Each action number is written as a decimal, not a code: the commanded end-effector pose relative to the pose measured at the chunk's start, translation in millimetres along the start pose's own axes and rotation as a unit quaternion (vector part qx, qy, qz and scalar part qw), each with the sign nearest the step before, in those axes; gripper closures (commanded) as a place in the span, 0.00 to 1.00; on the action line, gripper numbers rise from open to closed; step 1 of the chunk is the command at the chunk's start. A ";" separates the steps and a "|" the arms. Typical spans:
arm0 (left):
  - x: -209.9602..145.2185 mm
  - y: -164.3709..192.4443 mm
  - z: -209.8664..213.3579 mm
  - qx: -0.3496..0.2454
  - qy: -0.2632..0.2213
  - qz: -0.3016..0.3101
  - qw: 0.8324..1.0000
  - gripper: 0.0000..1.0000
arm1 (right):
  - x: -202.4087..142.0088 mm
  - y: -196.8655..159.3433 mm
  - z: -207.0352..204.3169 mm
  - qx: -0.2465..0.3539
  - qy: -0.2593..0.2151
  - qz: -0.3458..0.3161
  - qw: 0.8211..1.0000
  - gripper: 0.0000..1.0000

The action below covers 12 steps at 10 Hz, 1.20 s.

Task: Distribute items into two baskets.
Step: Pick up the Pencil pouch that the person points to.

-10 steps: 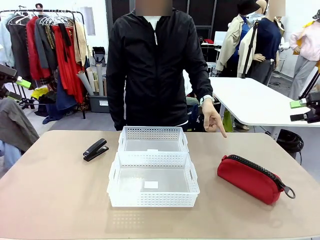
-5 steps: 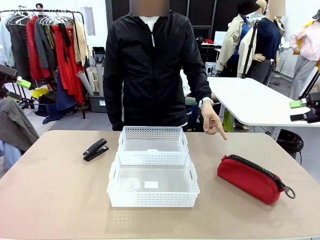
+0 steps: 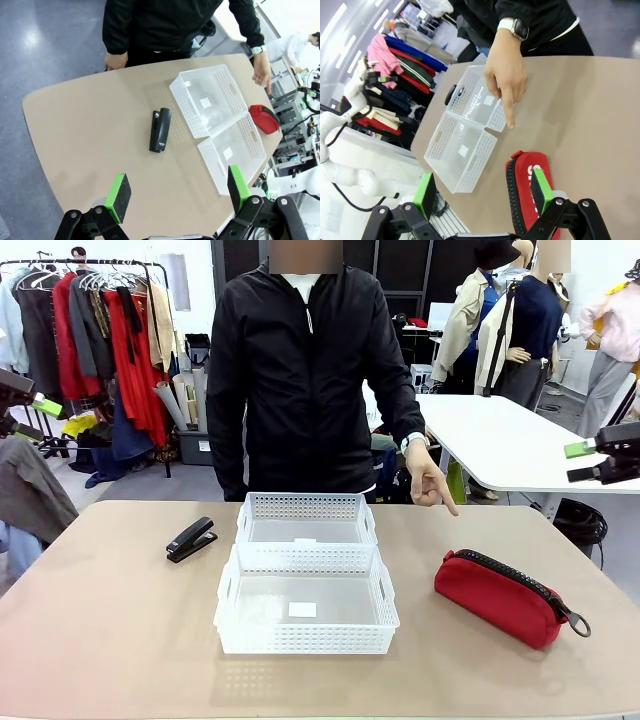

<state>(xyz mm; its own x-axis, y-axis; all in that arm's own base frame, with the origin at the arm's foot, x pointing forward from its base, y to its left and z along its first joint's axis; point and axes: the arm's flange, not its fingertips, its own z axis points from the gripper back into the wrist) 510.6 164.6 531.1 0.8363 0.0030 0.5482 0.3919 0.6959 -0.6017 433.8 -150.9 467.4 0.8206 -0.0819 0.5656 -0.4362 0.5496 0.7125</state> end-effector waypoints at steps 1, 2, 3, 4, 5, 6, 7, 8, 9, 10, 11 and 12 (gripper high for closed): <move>0.0 -0.2 0.9 -0.003 -0.005 0.002 1.000 0.00 | 15.6 6.4 -18.2 -0.046 0.035 0.005 0.998 0.00; 0.0 -0.2 0.9 -0.003 -0.005 0.002 1.000 0.00 | 20.1 10.0 -28.6 -0.081 0.044 0.018 0.996 0.00; 0.0 -0.2 0.9 -0.003 -0.005 0.002 1.000 0.00 | 23.8 14.9 -40.8 -0.117 0.060 0.042 0.990 0.00; 0.0 -0.2 0.9 -0.003 -0.005 0.002 1.000 0.00 | 26.9 19.6 -53.8 -0.148 0.074 0.071 0.984 0.00; 0.0 -0.2 0.9 -0.003 -0.005 0.002 1.000 0.00 | 29.1 24.3 -67.6 -0.173 0.092 0.101 0.975 0.00; 0.0 -0.2 0.9 -0.003 -0.005 0.002 1.000 0.00 | 30.8 30.0 -81.1 -0.184 0.117 0.136 0.966 0.00; 0.0 -0.2 0.9 -0.003 -0.005 0.002 1.000 0.00 | 34.7 35.4 -97.6 -0.207 0.155 0.158 0.953 0.00; 0.0 -0.2 0.9 -0.003 -0.005 0.002 1.000 0.00 | 36.7 39.9 -111.7 -0.221 0.187 0.179 0.941 0.00; 0.0 -0.2 0.9 -0.003 -0.005 0.002 1.000 0.00 | 36.6 43.1 -123.9 -0.238 0.221 0.210 0.922 0.00; 0.0 -0.2 0.9 -0.003 -0.005 0.002 1.000 0.00 | 35.3 45.6 -133.0 -0.254 0.250 0.228 0.906 0.00; 0.0 -0.2 0.9 -0.003 -0.005 0.002 1.000 0.00 | 33.6 46.6 -139.2 -0.264 0.278 0.243 0.891 0.00; 0.0 -0.2 0.9 -0.003 -0.005 0.002 1.000 0.00 | 30.4 46.3 -144.3 -0.278 0.300 0.248 0.878 0.00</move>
<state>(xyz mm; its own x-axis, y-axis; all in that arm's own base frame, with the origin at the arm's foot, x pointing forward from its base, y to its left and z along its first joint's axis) 510.6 164.6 530.8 0.8365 0.0033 0.5479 0.3916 0.6959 -0.6020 491.7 -10.5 456.6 0.6940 0.6271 0.3537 -0.6903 0.7191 0.0795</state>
